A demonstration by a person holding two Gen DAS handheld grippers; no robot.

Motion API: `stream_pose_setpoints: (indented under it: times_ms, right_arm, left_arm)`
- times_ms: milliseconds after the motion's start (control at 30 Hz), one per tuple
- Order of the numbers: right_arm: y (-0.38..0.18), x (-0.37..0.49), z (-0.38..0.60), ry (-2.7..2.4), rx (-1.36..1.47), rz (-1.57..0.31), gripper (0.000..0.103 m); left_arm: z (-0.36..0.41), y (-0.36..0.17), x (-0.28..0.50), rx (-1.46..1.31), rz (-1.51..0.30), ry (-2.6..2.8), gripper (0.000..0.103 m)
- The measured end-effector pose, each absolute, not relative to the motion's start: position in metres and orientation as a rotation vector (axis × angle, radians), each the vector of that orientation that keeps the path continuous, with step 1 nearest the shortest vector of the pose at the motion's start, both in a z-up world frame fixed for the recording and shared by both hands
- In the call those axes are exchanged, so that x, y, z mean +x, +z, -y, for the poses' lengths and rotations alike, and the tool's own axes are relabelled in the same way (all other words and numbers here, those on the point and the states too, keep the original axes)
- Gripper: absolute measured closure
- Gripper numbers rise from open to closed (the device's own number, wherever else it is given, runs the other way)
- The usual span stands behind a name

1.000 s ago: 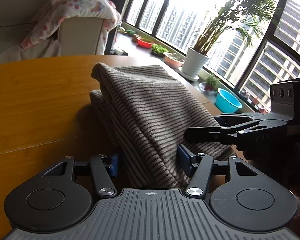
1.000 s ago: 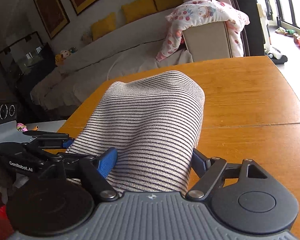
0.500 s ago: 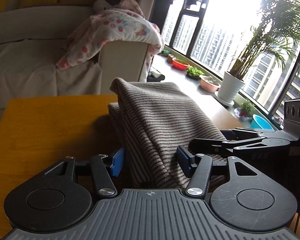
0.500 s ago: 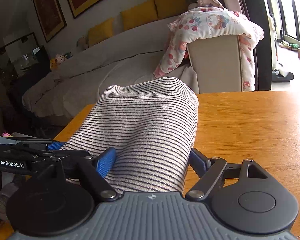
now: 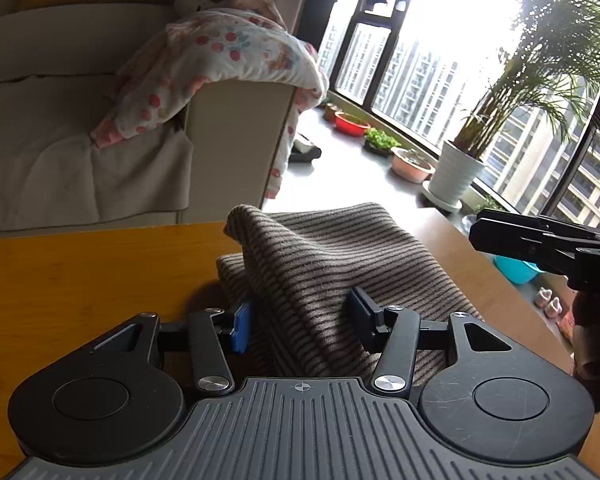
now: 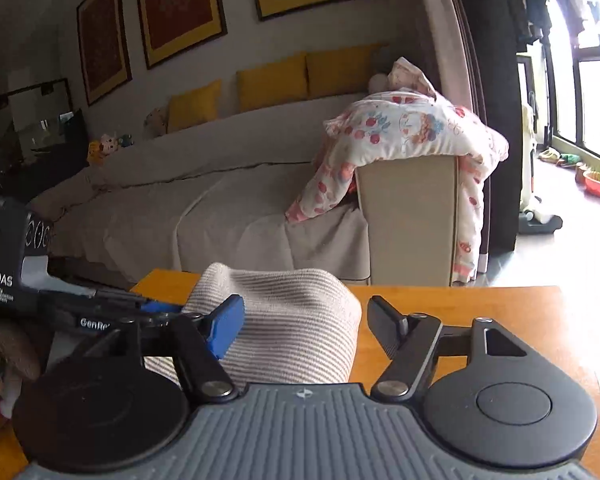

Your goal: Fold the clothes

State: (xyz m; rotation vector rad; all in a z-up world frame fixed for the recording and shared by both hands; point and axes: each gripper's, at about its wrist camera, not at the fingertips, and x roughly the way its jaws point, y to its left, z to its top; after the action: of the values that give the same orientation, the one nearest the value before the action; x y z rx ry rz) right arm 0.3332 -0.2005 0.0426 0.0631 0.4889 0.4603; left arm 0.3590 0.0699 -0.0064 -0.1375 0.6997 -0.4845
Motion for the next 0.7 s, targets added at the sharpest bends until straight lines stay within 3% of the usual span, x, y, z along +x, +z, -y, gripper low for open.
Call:
stream_pose_setpoints:
  times_ms: [167,500,600,700]
  right_arm:
    - [-0.004,0.386,0.168,0.372,-0.111,-0.635,0.039]
    - [0.009,0.401,0.173,0.316,-0.044,-0.608,0.036]
    - [-0.011,0.407,0.167,0.289,-0.11,-0.639,0.024]
    - [-0.006,0.394,0.176,0.301,-0.069,-0.624,0.024]
  left_arm:
    - [-0.071,-0.01,0.359,-0.118,-0.708,-0.478,0.042]
    - [-0.072,-0.012,0.362,-0.109,-0.707,-0.479,0.037]
    - [-0.072,-0.013,0.363,-0.111,-0.707,-0.471,0.031]
    - [-0.073,-0.012,0.363,-0.102,-0.706,-0.464,0.027]
